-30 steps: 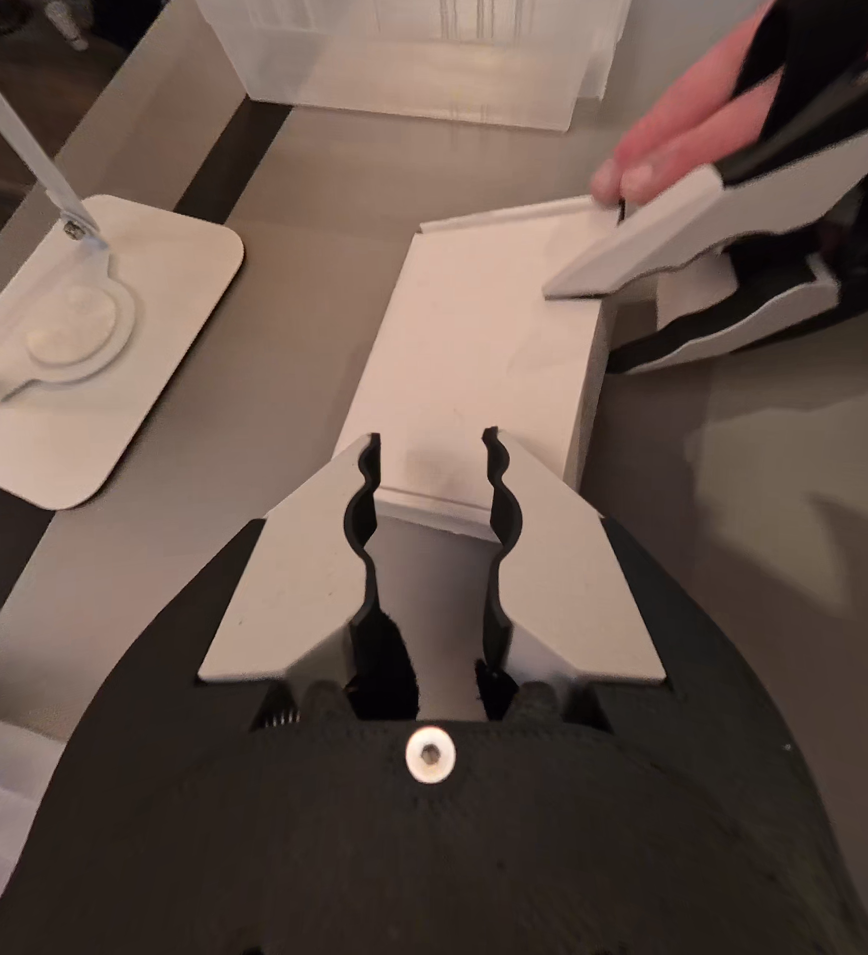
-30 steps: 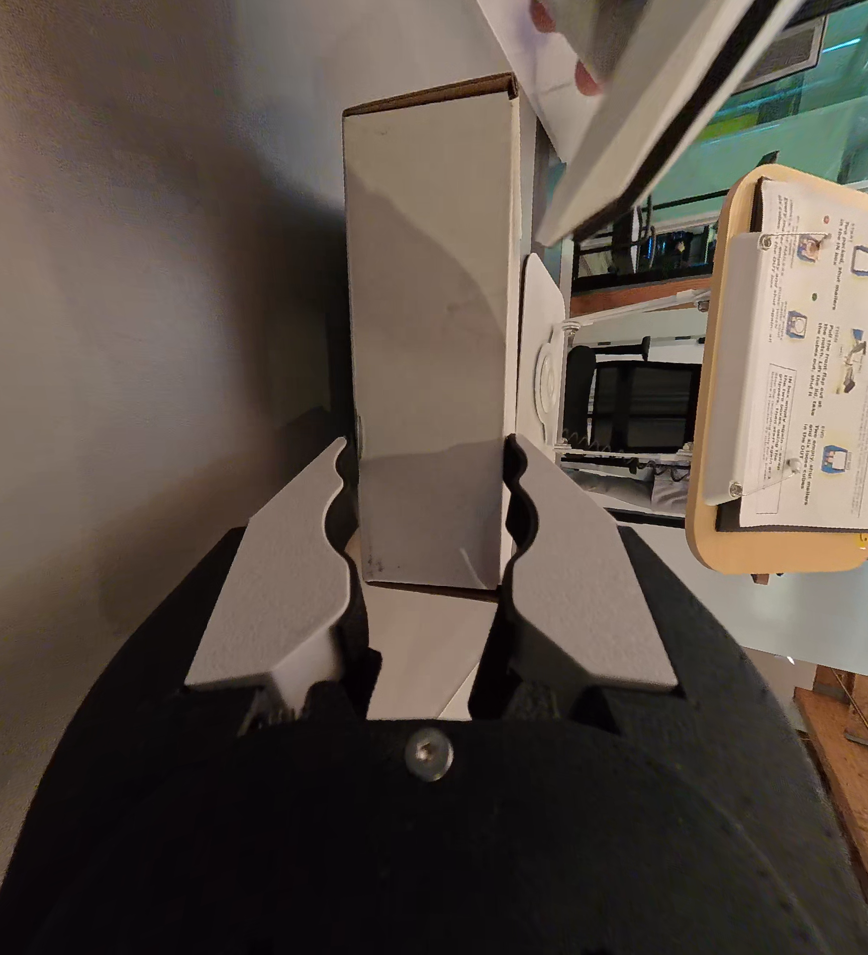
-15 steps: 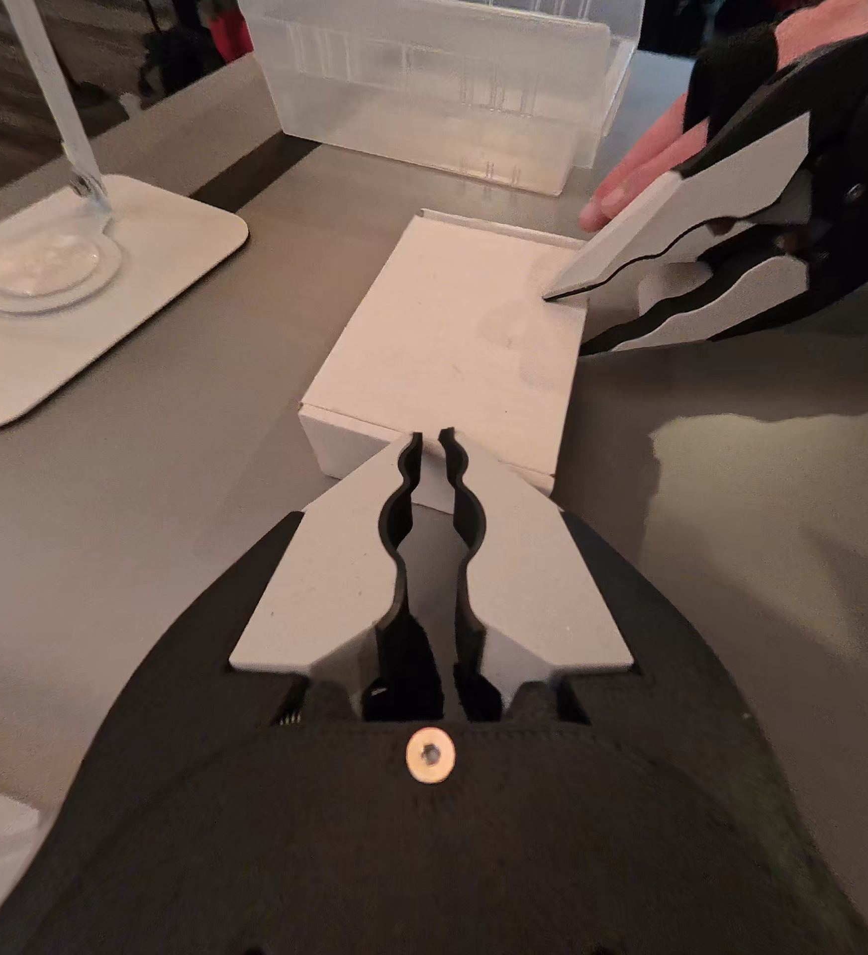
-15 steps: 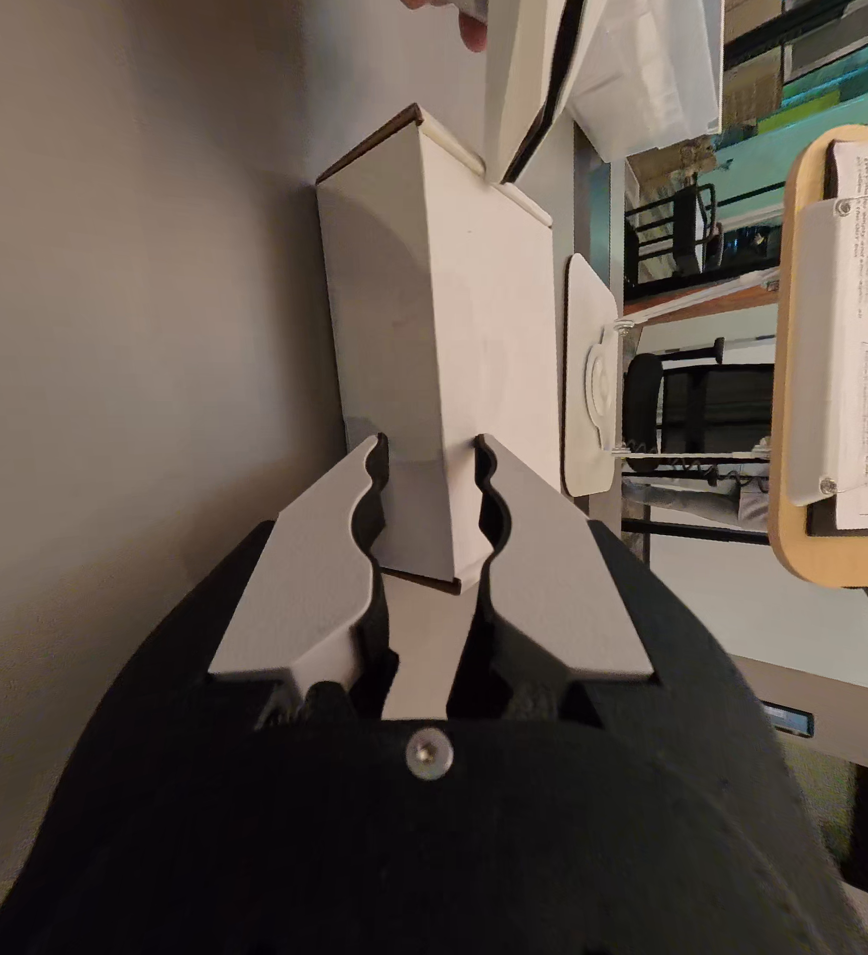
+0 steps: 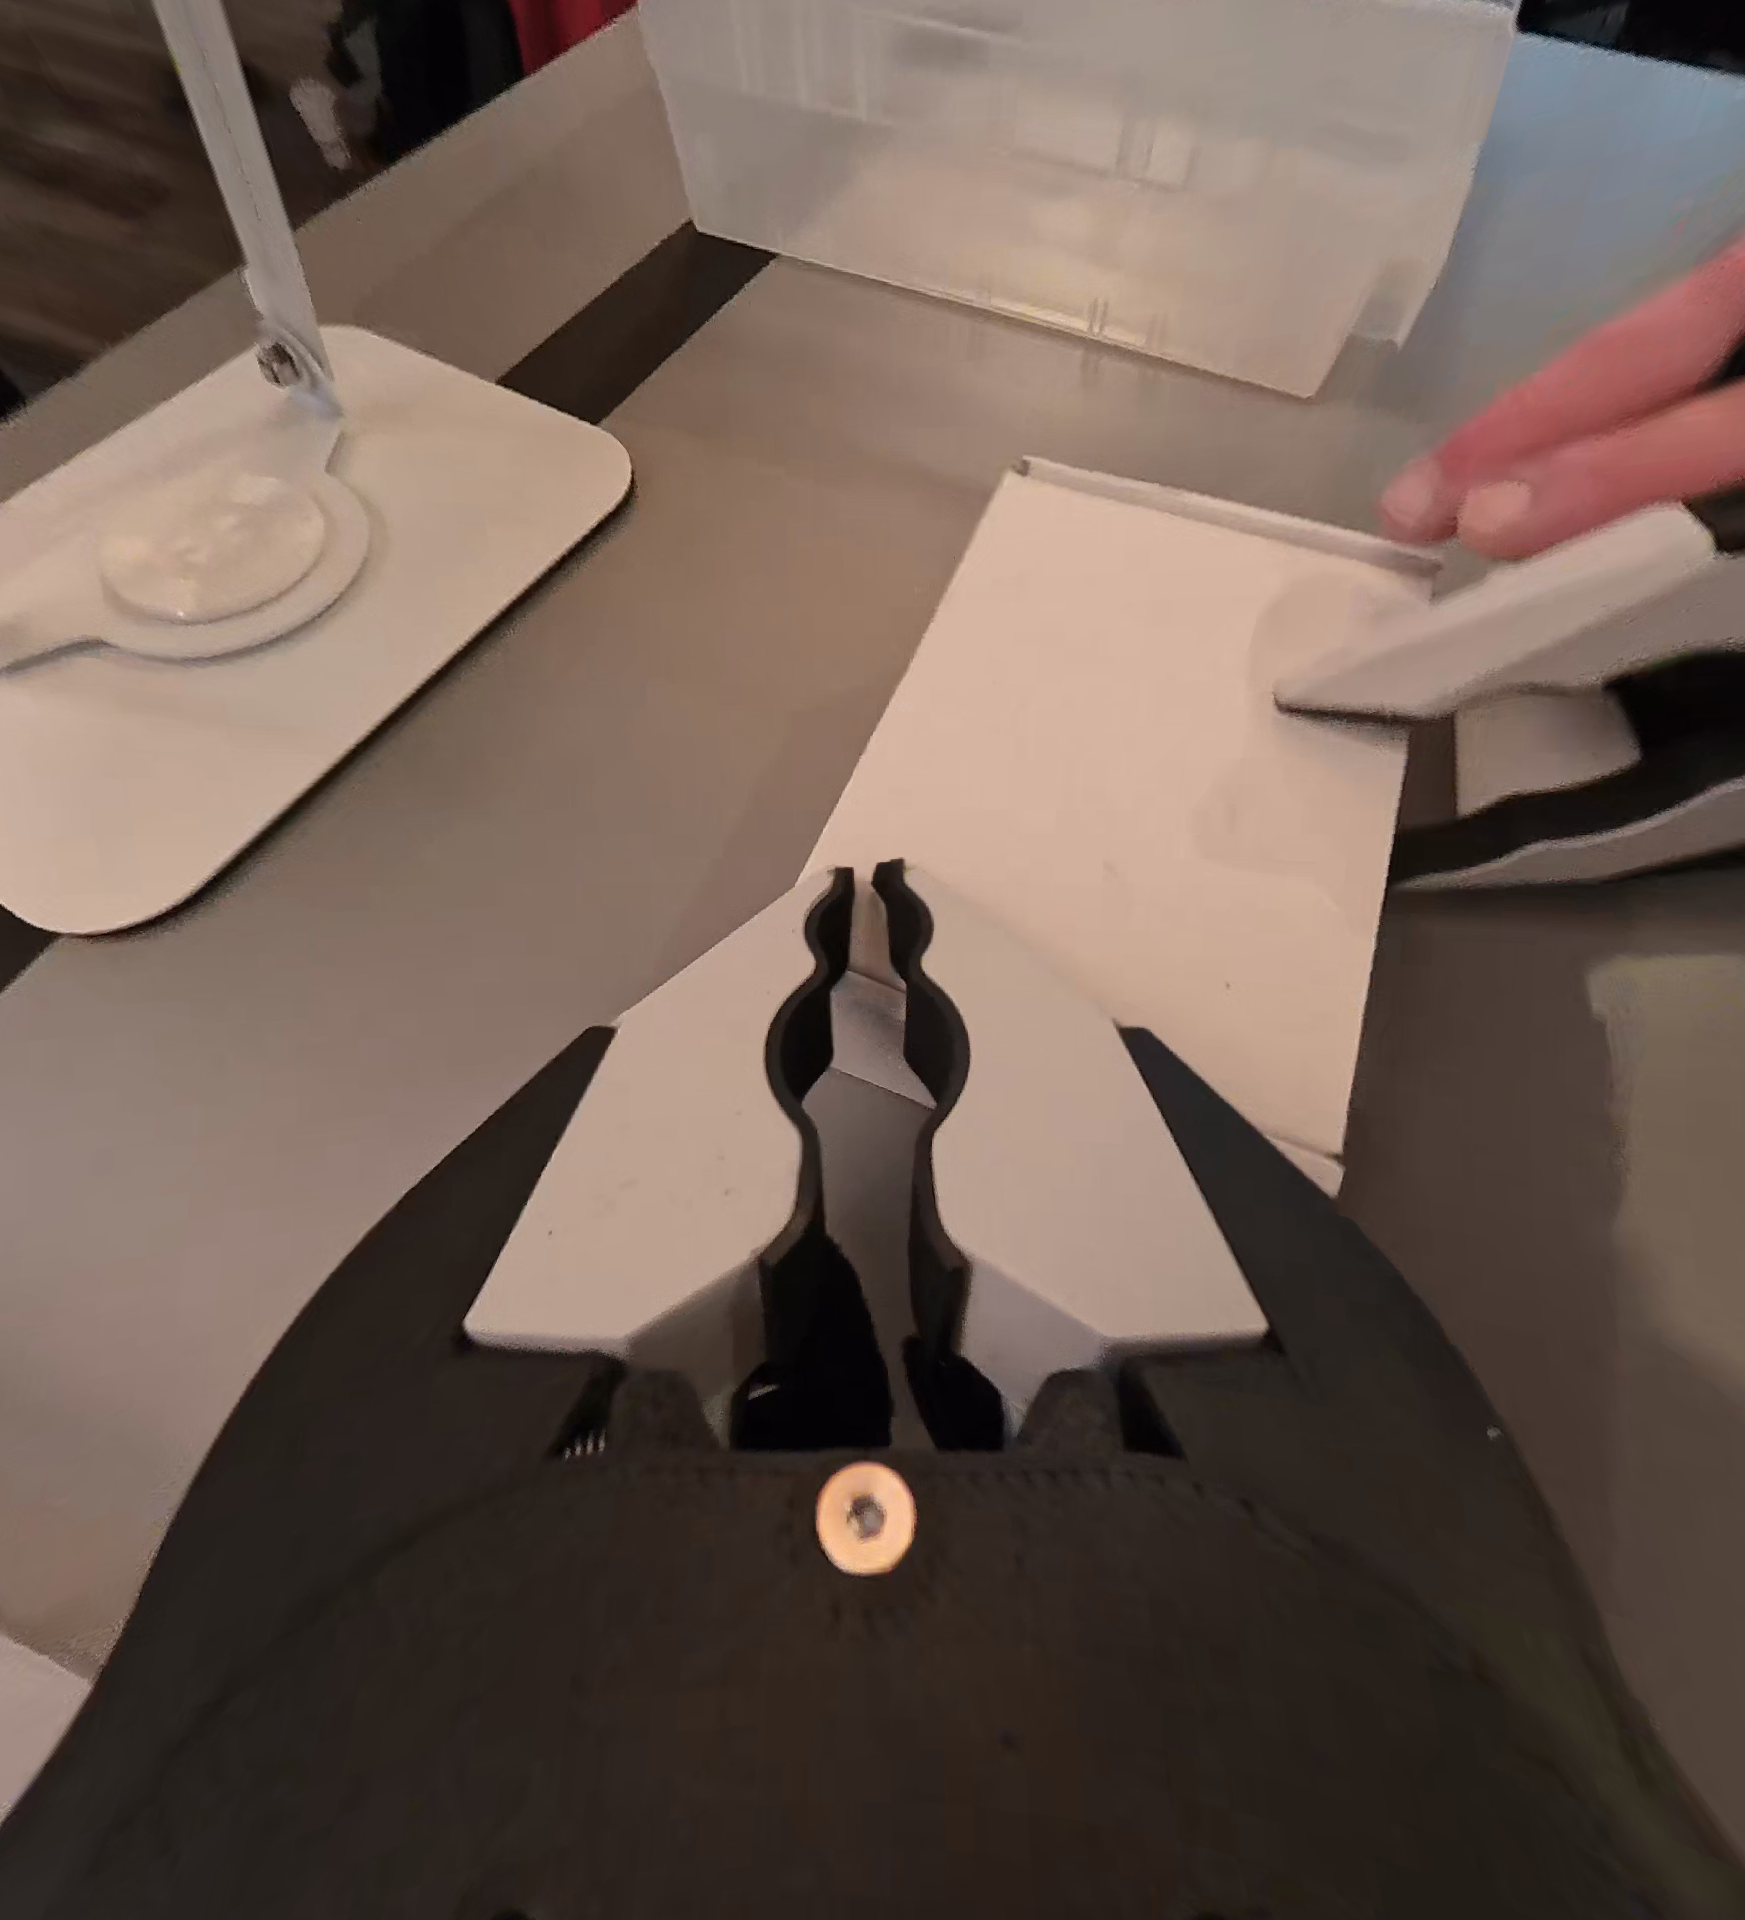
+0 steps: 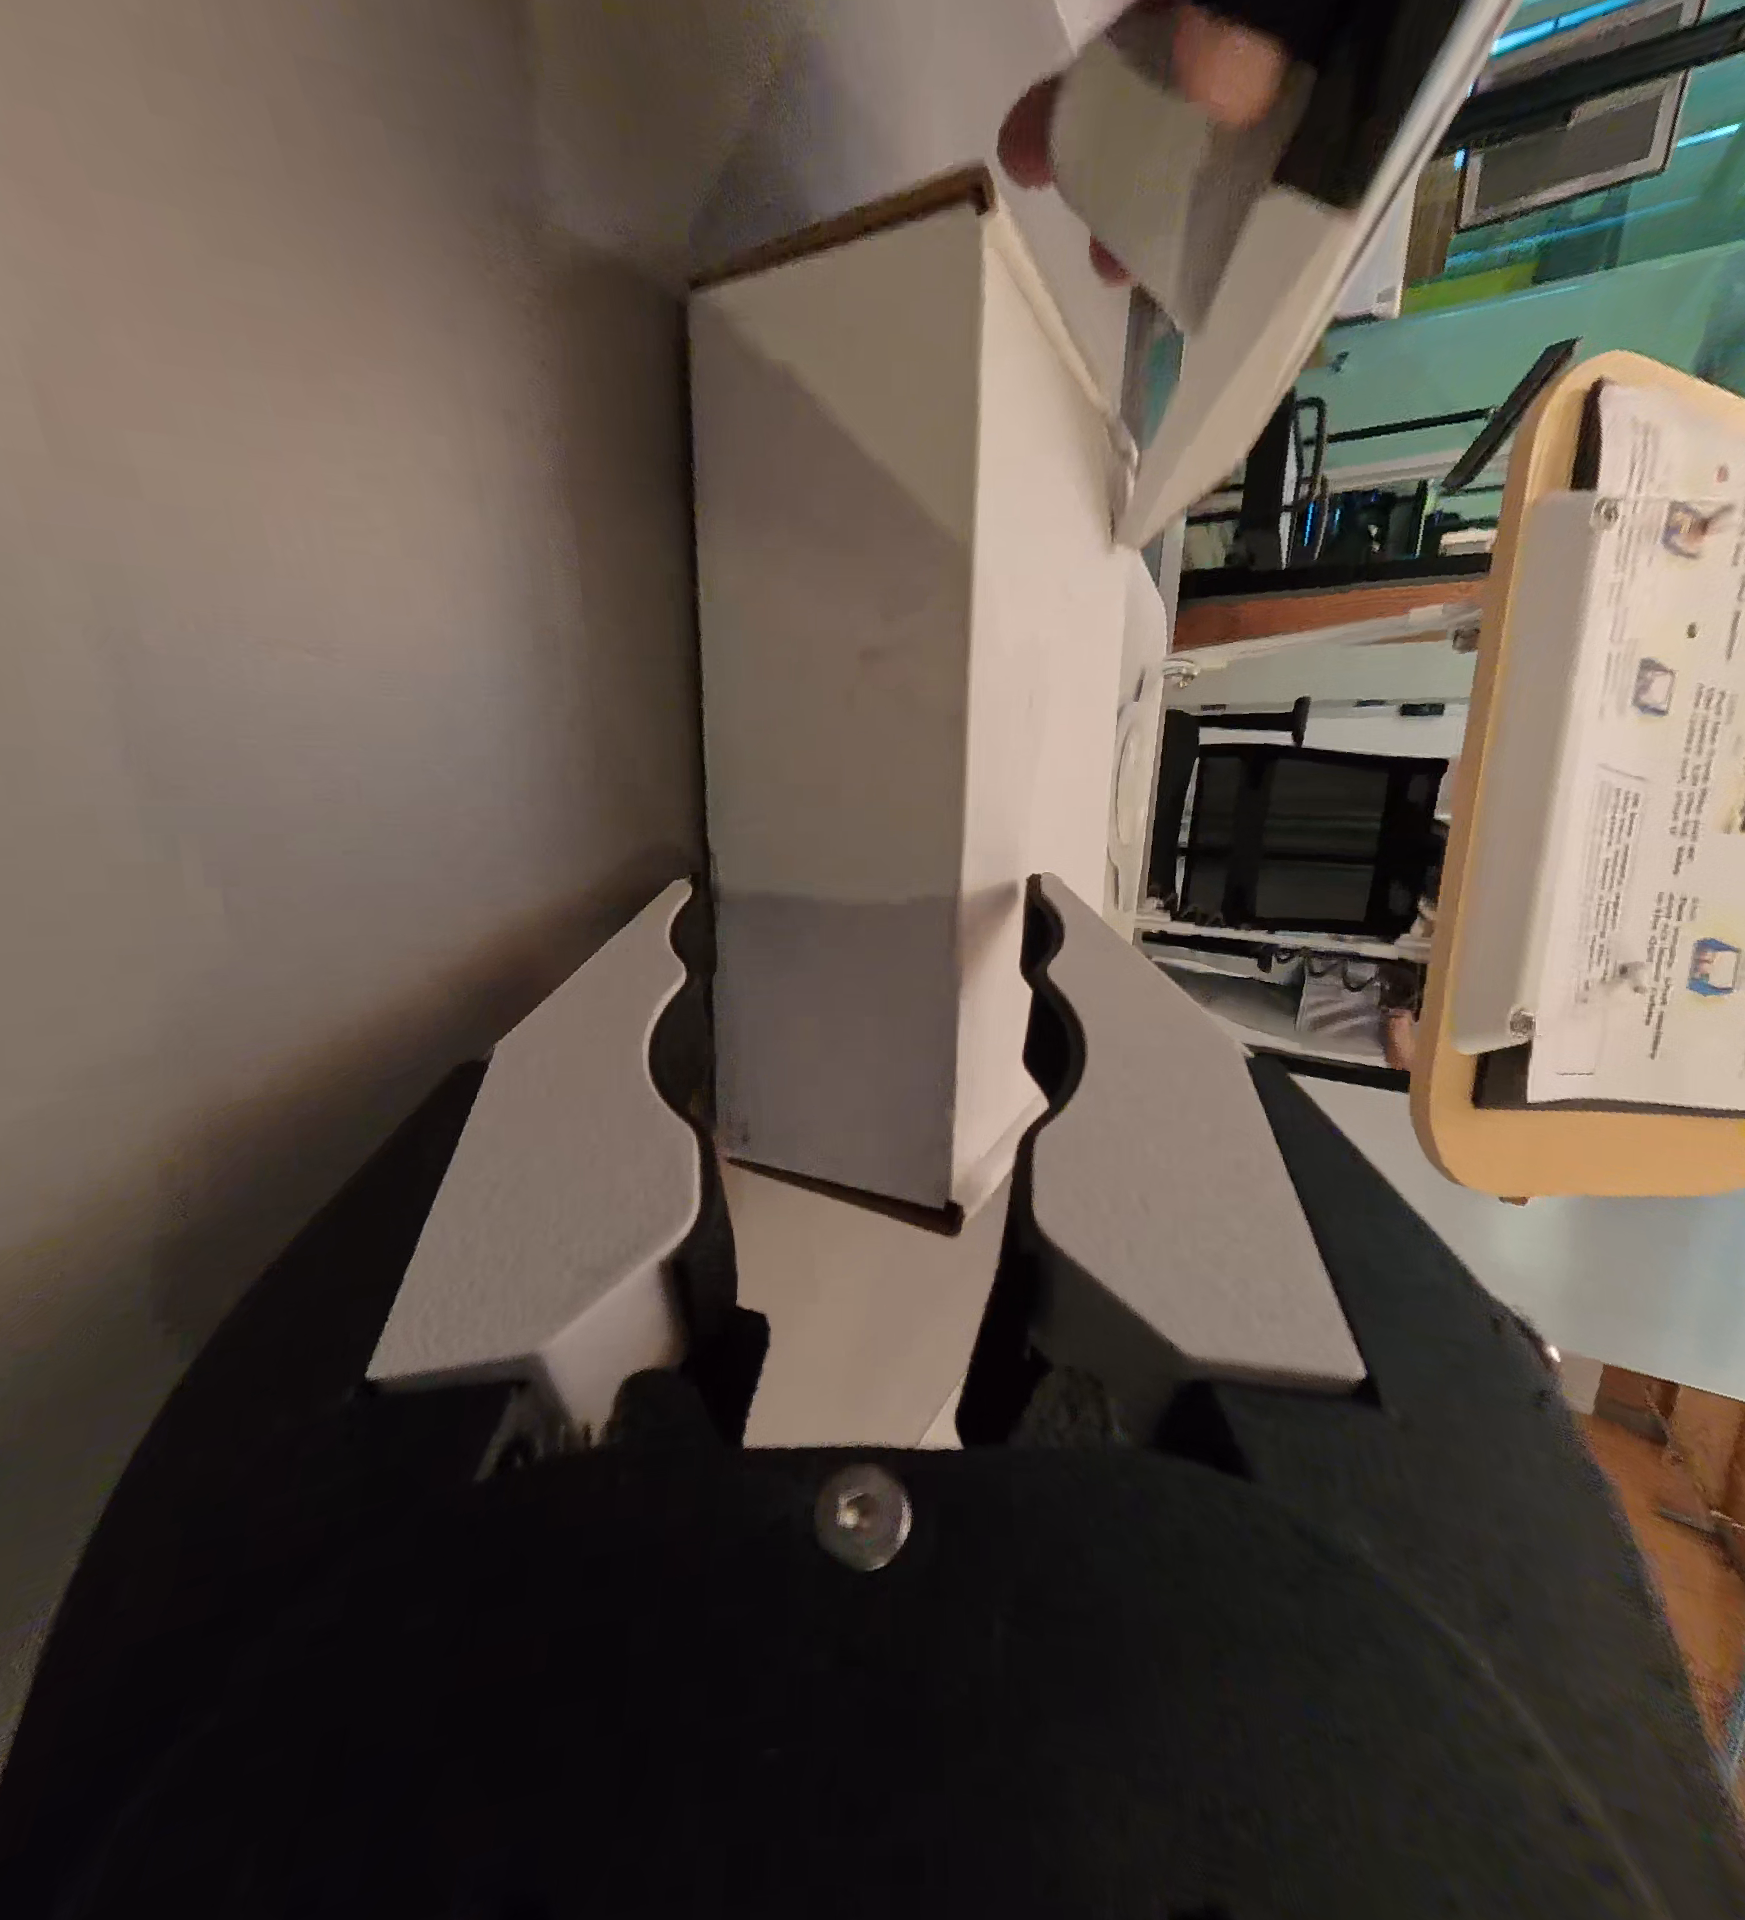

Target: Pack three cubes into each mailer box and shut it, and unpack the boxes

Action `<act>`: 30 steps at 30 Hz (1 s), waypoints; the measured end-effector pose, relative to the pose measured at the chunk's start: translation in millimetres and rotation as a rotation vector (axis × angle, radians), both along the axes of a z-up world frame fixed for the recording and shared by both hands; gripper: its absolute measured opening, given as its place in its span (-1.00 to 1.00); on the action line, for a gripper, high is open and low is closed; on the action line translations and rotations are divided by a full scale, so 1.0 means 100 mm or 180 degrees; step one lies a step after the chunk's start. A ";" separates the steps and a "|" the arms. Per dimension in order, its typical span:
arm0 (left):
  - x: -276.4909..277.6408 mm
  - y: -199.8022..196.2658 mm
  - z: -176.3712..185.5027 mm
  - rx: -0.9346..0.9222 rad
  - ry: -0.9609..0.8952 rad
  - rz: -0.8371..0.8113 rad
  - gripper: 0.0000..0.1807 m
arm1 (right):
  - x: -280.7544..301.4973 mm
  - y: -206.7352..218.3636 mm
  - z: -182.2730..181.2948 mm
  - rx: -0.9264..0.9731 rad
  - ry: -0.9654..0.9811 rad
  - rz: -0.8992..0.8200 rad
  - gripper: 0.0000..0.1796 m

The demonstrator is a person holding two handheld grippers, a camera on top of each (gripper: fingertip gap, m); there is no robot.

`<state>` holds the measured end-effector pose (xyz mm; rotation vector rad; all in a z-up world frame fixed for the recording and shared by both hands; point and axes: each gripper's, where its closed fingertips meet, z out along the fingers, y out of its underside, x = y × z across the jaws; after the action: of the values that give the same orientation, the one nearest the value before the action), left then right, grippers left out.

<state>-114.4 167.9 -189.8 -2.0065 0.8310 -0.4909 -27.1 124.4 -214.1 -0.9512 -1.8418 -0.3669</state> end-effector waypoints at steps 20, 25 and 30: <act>0.04 0.20 0.00 0.0210 0.0026 0.0279 -1.00 | 0.06 0.15 0.17 -0.0371 0.0052 -0.0096 -0.38; 0.03 0.21 -0.01 0.0274 0.0035 0.0321 -1.00 | 0.06 0.14 0.22 -0.0645 0.0011 -0.0026 -0.39; 0.04 0.22 -0.01 0.0423 0.0148 0.0422 -1.00 | 0.07 0.16 0.25 -0.0852 -0.0005 0.0006 -0.40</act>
<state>-110.9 190.2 -190.6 -1.9410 0.7336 -0.3064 -20.5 140.1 -189.5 -1.1293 -1.9245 -0.1203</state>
